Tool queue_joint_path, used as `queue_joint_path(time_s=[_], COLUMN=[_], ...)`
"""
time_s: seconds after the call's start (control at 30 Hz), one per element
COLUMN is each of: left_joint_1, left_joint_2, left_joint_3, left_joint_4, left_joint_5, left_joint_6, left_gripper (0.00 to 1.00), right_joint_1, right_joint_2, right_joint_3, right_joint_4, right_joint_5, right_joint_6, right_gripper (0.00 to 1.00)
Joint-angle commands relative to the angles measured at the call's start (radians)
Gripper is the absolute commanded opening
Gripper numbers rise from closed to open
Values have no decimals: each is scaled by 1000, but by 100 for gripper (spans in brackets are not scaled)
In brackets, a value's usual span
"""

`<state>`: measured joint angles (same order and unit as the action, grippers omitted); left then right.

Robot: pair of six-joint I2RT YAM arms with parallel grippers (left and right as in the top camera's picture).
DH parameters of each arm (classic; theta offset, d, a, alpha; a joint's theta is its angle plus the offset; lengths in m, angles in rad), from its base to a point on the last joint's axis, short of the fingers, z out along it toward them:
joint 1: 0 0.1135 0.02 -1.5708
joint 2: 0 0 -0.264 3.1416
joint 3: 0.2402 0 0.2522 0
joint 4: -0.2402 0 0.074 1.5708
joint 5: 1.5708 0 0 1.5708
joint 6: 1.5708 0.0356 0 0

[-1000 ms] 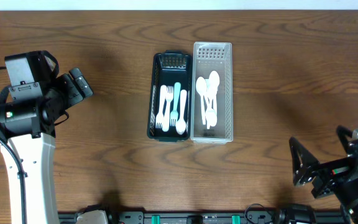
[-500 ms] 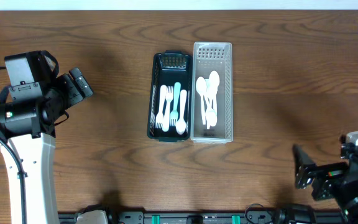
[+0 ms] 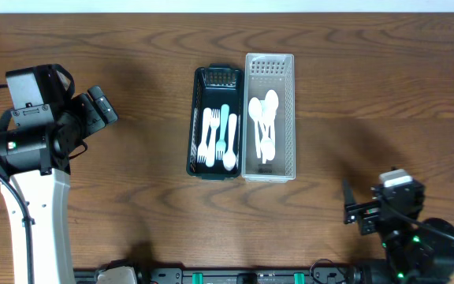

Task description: Pack container

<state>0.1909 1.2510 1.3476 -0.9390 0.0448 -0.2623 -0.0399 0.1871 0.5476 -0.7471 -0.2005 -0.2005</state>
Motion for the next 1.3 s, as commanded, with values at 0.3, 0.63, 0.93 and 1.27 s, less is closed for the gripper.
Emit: queue_joint_path(time_s=[0.3,0.63,0.93,1.27], left_joint_1=[4,4,4,4], left_joint_2=[4,4,4,4], left_joint_3=[-3,-3,-3,-3], left_joint_4=[-3,-3,-3,-3], left_joint_5=[-12,-12,-12,-12], left_joint_6=[-5,-5,-5,-5], left_gripper=[98,98,98,98], right_joint_1=[15,15,15,15], right_joint_2=[-145,-172,-172,-172], right_joint_3=[-313,-393,-394,-393], right_joint_4=[129,158,159,159], right_joint_5=[9,10,10,10], right_joint_6=[-17,-16,-17,-17], right_gripper=[99,99,99,99])
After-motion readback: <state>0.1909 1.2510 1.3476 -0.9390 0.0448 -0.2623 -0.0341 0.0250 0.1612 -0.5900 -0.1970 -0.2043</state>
